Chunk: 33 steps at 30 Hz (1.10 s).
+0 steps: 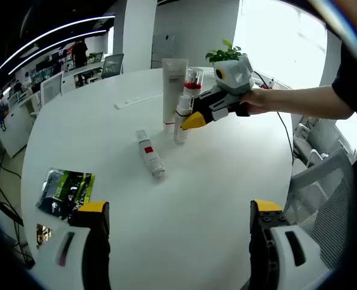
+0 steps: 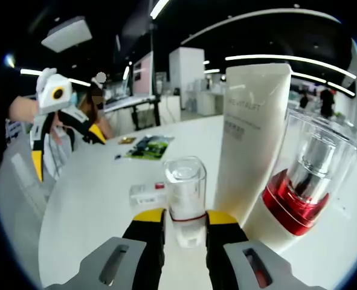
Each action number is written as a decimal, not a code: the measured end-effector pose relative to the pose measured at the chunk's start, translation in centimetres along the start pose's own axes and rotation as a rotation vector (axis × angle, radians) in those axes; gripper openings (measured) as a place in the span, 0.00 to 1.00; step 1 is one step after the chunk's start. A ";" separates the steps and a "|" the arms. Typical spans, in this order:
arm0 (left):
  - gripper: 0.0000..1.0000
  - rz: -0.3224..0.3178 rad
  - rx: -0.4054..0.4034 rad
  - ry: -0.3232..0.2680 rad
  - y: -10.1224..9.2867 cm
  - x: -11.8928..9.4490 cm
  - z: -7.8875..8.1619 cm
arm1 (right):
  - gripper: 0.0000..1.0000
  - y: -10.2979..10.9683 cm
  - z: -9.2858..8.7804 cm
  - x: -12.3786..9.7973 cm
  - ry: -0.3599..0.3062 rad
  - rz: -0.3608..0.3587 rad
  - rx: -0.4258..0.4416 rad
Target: Arrange the skincare products in the storage area until every visible bottle or jar stands upright without overlapping.
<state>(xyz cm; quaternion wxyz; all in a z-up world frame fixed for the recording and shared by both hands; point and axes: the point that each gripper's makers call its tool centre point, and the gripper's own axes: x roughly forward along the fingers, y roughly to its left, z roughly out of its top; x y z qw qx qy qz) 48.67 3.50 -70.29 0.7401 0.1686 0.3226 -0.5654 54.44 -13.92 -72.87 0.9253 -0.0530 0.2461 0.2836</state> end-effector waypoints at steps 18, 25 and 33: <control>0.92 0.002 0.009 -0.012 -0.5 -0.9 0.5 | 0.25 0.1 -1.6 -2.6 0.050 -0.050 0.018; 0.92 0.000 0.012 -0.017 -0.8 -1.5 0.9 | 0.31 1.5 -2.7 -4.3 0.076 -0.073 0.048; 0.93 -0.002 0.009 -0.010 -1.6 -2.5 0.8 | 0.42 3.3 -4.1 -6.2 0.115 -0.090 0.079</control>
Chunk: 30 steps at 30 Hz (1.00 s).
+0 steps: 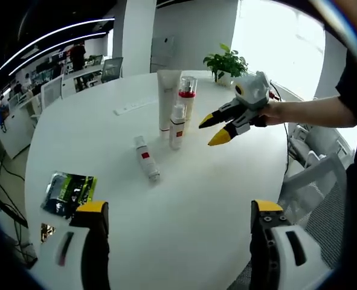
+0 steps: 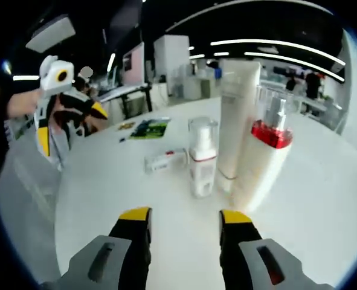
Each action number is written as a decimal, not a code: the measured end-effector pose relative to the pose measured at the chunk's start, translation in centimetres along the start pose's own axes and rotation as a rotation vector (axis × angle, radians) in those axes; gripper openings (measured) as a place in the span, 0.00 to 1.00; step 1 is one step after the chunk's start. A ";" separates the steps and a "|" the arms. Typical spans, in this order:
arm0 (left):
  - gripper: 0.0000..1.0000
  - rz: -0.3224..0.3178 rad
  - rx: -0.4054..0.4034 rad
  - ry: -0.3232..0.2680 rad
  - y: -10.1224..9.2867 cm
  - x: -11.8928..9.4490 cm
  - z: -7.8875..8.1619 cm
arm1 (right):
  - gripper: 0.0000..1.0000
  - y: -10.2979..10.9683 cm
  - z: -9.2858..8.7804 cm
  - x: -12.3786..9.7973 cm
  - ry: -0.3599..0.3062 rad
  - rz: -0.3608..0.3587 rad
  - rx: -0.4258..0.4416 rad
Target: Arrange the skincare products in the storage area until every visible bottle or jar stands upright without overlapping.
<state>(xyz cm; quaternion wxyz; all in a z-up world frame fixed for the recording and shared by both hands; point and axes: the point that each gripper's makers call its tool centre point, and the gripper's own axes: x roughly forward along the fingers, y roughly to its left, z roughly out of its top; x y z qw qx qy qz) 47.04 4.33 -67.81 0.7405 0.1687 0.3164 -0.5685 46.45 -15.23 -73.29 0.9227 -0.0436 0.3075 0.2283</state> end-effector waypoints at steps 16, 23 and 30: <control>0.92 0.025 -0.026 -0.022 -1.3 -2.7 -0.1 | 0.63 3.4 -0.1 -4.4 -0.005 -0.036 0.051; 0.90 0.040 -0.027 -0.021 -1.7 -3.9 -0.4 | 0.70 4.3 -0.1 -6.6 -0.016 -0.060 0.060; 0.89 0.058 -0.025 -0.022 -1.7 -5.2 -0.8 | 0.76 5.0 0.3 -9.1 -0.037 -0.094 0.081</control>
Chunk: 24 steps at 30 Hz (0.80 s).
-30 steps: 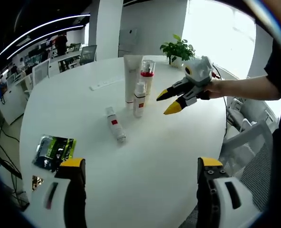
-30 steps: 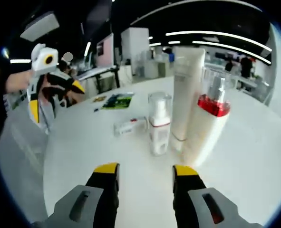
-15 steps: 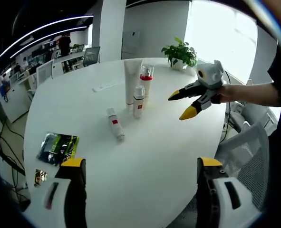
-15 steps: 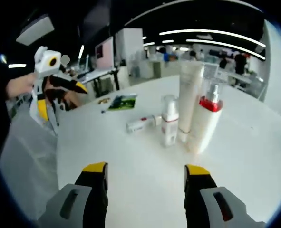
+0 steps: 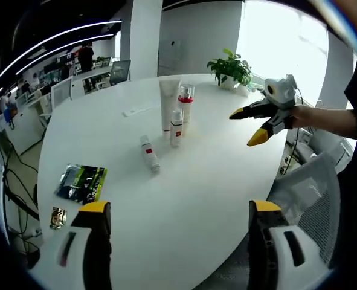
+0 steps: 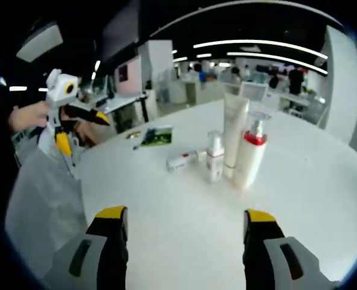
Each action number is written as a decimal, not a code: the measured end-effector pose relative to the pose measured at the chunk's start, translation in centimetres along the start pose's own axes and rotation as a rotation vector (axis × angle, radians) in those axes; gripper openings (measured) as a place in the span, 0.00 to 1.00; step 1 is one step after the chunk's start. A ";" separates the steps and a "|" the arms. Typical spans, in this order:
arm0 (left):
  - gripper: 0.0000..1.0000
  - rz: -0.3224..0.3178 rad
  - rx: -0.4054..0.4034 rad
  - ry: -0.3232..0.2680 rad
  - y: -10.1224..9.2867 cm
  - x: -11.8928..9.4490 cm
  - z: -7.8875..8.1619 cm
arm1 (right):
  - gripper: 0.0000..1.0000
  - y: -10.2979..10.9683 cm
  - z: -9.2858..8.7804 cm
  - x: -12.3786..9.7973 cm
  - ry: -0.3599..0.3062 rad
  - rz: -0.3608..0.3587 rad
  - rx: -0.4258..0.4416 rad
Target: Arrange the skincare products in the storage area until every visible bottle or jar stands upright without overlapping.
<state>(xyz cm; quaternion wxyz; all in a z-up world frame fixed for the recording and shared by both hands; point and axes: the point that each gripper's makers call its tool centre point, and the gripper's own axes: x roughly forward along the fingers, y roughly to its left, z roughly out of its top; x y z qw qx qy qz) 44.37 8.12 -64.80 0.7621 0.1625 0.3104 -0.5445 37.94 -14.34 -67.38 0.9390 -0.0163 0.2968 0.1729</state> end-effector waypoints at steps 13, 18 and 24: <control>0.89 0.024 0.013 -0.012 -0.8 -2.2 -0.3 | 0.81 2.4 1.0 -3.4 -0.012 0.000 0.004; 0.89 0.023 0.012 -0.012 -1.2 -2.8 -0.6 | 0.87 2.7 0.8 -4.6 -0.010 -0.009 0.009; 0.88 0.020 0.003 -0.015 -1.8 -3.7 -1.1 | 0.94 3.2 0.6 -5.8 -0.017 -0.012 0.035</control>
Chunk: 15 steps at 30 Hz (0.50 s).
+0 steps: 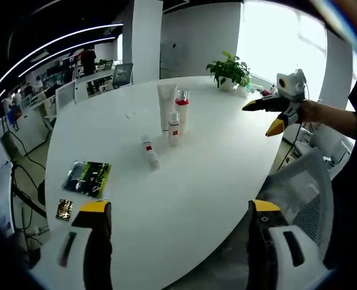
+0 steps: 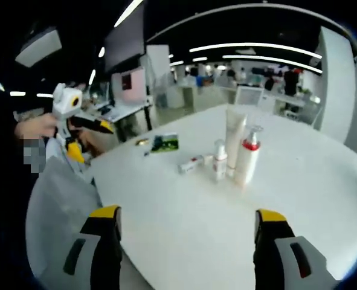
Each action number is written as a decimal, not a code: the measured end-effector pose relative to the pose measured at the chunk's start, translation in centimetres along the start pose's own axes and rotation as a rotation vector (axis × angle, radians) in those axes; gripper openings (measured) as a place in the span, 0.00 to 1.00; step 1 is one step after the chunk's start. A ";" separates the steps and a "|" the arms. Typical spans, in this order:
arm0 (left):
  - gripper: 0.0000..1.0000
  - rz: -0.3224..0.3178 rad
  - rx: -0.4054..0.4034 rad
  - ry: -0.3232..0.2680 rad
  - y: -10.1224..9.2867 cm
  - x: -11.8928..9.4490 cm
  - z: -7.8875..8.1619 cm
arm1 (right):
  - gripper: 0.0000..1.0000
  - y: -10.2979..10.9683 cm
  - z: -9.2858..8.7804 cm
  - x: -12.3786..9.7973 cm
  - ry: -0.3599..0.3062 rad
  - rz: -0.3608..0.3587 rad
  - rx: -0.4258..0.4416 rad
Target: Arrange the skincare products in the storage area until every visible bottle or jar stands upright without overlapping.
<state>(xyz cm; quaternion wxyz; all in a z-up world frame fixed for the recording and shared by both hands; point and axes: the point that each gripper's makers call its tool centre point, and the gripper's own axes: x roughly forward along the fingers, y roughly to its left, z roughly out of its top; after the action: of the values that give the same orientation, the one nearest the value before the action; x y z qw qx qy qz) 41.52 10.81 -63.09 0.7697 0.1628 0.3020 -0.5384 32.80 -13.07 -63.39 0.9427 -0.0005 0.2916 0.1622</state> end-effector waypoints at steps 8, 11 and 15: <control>0.88 0.001 -0.006 -0.002 -0.6 -1.3 -0.3 | 0.99 1.2 0.5 -1.5 -0.036 0.003 -0.016; 0.88 0.004 -0.013 -0.011 -0.6 -1.9 -0.4 | 0.99 2.0 0.6 -2.2 -0.040 0.012 -0.011; 0.87 0.018 -0.015 -0.010 -0.5 -2.4 -0.7 | 0.99 2.5 0.6 -3.1 -0.054 0.010 -0.004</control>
<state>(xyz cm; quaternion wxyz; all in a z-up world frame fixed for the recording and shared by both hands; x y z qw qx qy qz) 40.29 12.78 -62.07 0.7771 0.1571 0.3005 -0.5302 29.99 -11.60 -60.96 0.9494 0.0033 0.2659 0.1673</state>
